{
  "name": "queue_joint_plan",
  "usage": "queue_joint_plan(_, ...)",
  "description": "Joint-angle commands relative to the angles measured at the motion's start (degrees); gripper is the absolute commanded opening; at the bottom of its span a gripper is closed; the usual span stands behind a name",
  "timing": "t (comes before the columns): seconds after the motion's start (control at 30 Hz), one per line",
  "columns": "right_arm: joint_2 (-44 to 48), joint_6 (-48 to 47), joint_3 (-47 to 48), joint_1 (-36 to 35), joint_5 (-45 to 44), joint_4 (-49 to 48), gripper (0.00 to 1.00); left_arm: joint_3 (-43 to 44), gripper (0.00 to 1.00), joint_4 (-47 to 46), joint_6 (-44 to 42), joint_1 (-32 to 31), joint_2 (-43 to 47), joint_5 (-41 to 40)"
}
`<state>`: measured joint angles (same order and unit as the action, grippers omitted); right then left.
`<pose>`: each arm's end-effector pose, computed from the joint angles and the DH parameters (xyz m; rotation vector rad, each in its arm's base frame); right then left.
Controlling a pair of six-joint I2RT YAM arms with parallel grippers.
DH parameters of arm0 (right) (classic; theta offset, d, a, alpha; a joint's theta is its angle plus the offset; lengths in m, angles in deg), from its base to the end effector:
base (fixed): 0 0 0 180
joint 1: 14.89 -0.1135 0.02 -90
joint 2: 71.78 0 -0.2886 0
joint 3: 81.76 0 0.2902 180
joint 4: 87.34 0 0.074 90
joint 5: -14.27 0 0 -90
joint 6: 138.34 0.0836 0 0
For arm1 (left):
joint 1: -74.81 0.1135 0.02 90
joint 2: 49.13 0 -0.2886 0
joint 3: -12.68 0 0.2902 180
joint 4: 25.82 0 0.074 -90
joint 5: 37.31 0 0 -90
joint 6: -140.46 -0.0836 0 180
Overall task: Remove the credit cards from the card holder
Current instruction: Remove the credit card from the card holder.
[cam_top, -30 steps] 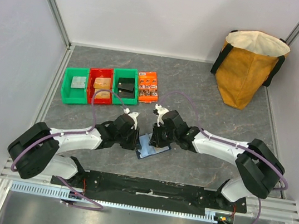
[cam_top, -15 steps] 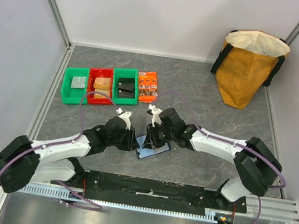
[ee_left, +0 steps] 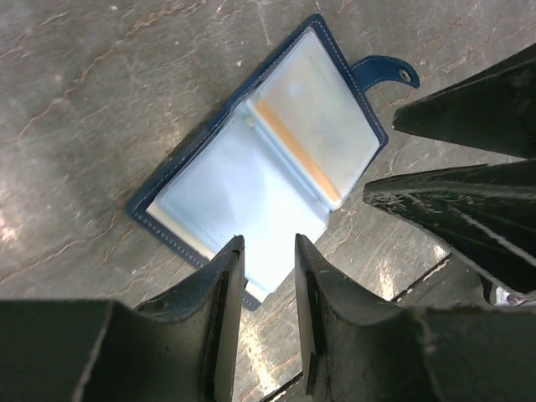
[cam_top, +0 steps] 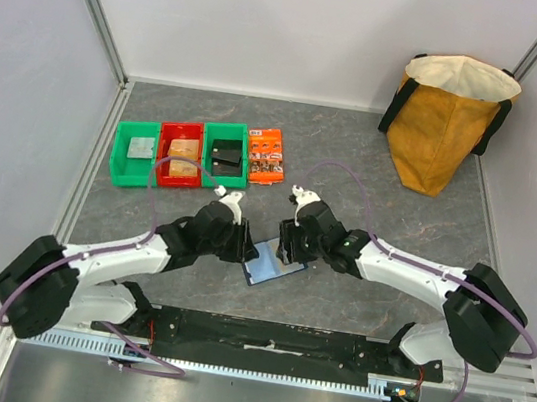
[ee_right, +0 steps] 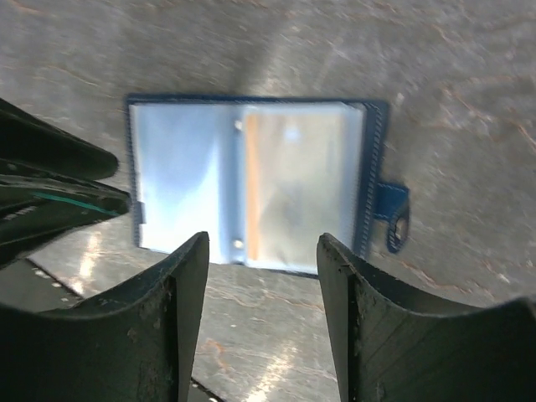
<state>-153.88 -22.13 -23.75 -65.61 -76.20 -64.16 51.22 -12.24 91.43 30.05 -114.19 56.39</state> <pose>0.2235 0.2722 0.1651 -0.5241 2.4316 0.5973 0.1939 -0.1999 0.1442 0.1163 2.4161 -0.8227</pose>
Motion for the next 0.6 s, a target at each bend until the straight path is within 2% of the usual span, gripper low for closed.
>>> queue_joint_plan(0.0, 0.8, 2.5, -2.2, 0.0, -7.4, 2.2, 0.62, 4.7, 0.36, -1.2, -3.9, 0.0, -5.3, 2.4)
queue_joint_plan(0.33, -1.0, 3.9, -3.6, 0.0, -7.3, 1.1, 0.61, 4.7, 0.3, 1.2, -5.3, -0.1, -12.2, 2.0)
queue_joint_plan(0.57, -2.7, 4.2, -3.9, 0.0, -5.3, -0.4, 0.56, 3.9, 0.28, 1.4, -5.4, -0.2, -13.9, 2.7)
